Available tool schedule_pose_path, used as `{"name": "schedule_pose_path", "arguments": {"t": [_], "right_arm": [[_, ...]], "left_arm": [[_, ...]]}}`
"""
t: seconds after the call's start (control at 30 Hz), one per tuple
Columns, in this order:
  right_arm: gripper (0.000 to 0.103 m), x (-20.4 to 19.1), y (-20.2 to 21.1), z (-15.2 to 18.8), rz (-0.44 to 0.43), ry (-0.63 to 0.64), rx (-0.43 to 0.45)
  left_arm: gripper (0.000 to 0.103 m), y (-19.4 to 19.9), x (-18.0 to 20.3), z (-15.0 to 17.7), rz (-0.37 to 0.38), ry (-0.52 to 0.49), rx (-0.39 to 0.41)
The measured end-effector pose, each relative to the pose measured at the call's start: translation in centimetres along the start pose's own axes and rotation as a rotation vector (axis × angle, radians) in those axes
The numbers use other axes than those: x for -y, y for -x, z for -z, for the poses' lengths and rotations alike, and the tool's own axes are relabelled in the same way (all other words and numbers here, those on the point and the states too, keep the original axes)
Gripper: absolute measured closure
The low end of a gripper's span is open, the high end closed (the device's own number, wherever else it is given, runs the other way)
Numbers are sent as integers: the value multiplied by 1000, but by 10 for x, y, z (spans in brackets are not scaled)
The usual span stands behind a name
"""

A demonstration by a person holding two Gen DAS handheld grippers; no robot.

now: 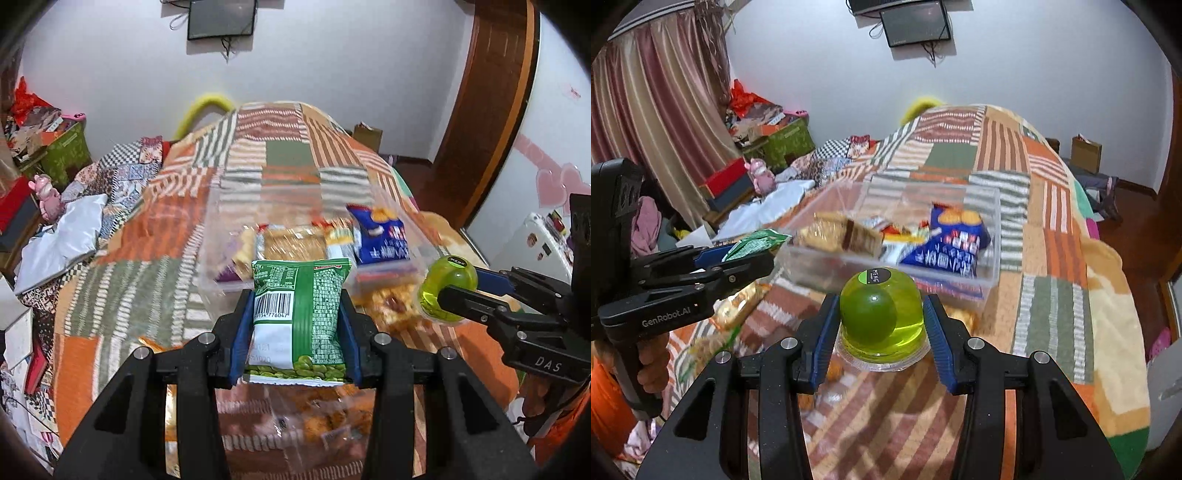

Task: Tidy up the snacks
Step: 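Carry the pea bag and jelly cup over the box and release both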

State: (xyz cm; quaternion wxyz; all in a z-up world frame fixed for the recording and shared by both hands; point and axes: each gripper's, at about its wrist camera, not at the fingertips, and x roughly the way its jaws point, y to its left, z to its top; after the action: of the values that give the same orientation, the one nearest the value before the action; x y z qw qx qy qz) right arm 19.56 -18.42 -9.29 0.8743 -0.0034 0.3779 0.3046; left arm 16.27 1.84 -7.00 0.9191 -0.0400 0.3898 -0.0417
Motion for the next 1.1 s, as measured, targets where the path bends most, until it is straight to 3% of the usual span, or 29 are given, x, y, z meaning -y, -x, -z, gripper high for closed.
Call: {"name": "schedule_pose_path", "arguments": {"t": [0.47,1.1], "right_arm": [[60,-2,-28,-38,-3,14,23],[60,6,-91,-48,-5,23,-76]], "left_arm": [[61,-22,-29,-42,-44,21,45],[61,-103,-55,-72,-57,70,-28]]}}
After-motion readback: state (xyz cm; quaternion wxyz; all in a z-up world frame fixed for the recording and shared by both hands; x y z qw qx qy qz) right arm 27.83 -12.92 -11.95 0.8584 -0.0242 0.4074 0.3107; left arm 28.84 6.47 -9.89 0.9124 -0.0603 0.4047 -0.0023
